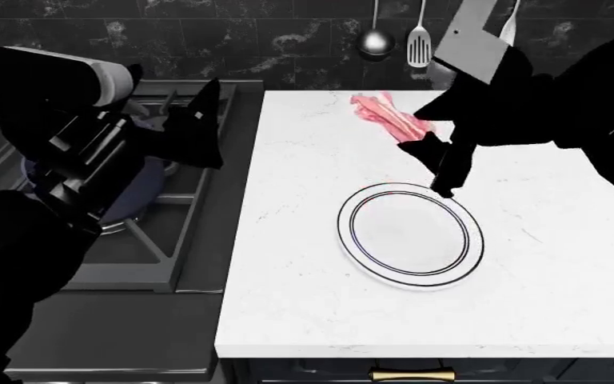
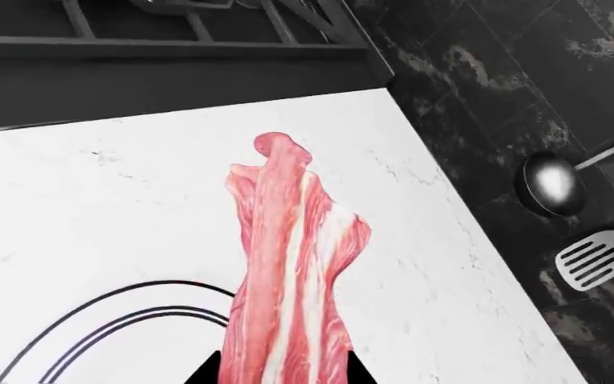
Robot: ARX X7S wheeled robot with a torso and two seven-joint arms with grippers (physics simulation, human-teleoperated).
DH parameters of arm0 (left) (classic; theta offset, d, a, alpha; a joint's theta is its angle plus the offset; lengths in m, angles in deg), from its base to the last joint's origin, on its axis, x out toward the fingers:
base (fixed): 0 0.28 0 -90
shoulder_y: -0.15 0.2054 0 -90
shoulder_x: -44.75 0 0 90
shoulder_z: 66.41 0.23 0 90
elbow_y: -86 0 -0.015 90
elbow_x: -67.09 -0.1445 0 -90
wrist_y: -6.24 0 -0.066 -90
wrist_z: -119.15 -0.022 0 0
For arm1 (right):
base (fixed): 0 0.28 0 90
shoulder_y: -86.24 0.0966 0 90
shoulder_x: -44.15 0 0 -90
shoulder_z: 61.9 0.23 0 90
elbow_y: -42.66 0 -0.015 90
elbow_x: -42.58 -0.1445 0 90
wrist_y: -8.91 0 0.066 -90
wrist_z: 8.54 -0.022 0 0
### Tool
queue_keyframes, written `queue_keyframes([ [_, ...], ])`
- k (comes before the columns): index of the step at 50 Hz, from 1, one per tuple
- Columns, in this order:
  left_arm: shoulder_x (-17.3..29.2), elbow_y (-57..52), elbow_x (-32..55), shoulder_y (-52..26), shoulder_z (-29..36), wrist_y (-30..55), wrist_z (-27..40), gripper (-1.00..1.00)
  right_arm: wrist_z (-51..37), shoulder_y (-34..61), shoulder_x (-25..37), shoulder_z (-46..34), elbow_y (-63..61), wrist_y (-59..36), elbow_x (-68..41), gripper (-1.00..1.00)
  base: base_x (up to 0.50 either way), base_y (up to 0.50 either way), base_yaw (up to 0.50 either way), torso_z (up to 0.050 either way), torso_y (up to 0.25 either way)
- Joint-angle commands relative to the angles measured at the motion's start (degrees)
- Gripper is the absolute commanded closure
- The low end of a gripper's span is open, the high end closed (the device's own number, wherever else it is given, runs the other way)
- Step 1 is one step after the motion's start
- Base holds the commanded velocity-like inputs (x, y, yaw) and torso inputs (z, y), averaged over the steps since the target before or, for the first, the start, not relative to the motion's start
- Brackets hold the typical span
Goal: Frozen meat rests on a plate on the counter. Retrieve the meat and place it in a pot on a burner. Then turn the burner on.
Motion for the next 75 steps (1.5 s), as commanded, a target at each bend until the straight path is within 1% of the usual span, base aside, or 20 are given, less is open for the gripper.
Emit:
queue_keyframes([
  [1, 0.2, -0.2, 0.3, 0.1, 0.0, -0.1, 0.3, -1.00, -7.4, -1.0, -0.3, 4.3, -0.1, 0.8, 0.3, 1.00, 0.00, 0.00, 0.00, 0.000, 0.000],
  [4, 0.2, -0.1, 0.3, 0.0, 0.0, -0.2, 0.4, -1.00, -9.6, -1.1, -1.1, 6.1, 1.1, -0.2, -0.5, 1.00, 0.00, 0.00, 0.00, 0.000, 0.000],
  [11, 0.2, 0.4, 0.1, -0.1, 0.2, -0.5, 0.4, -1.00, -12.2, -1.2, -1.6, 7.6, 1.8, -1.0, -0.8, 1.00, 0.00, 0.00, 0.00, 0.000, 0.001],
  [19, 0.3, 0.1, 0.4, -0.4, 0.1, -0.4, 0.8, -1.00, -12.1, -1.5, -1.9, 7.9, 2.4, 1.2, -0.3, 1.00, 0.00, 0.00, 0.00, 0.000, 0.000],
  [39, 0.7, -0.3, 1.3, -0.3, -0.4, -0.3, 1.5, -1.00, -11.5, -1.5, -1.3, 6.0, 1.2, 2.5, 1.7, 1.00, 0.00, 0.49, 0.00, 0.000, 0.001],
  [53, 0.7, 1.1, 0.0, -0.3, 0.4, -2.0, 0.9, -1.00, -10.5, -1.5, -2.0, 5.2, 2.7, 3.5, 2.5, 1.00, 0.00, 0.50, 0.00, 0.000, 0.000],
  [69, 0.9, 0.3, 0.9, -0.1, 0.2, -1.7, 1.6, -1.00, -10.8, -1.3, -1.1, 5.6, 1.4, 2.3, 1.9, 1.00, 0.00, 0.50, 0.00, 0.000, 0.001],
  [75, 0.9, 0.4, 1.0, -0.3, 0.4, -1.7, 1.7, -1.00, -10.8, -1.4, -1.0, 5.9, 1.4, 2.2, 1.6, 1.00, 0.09, 0.21, 0.00, 0.000, 0.000],
])
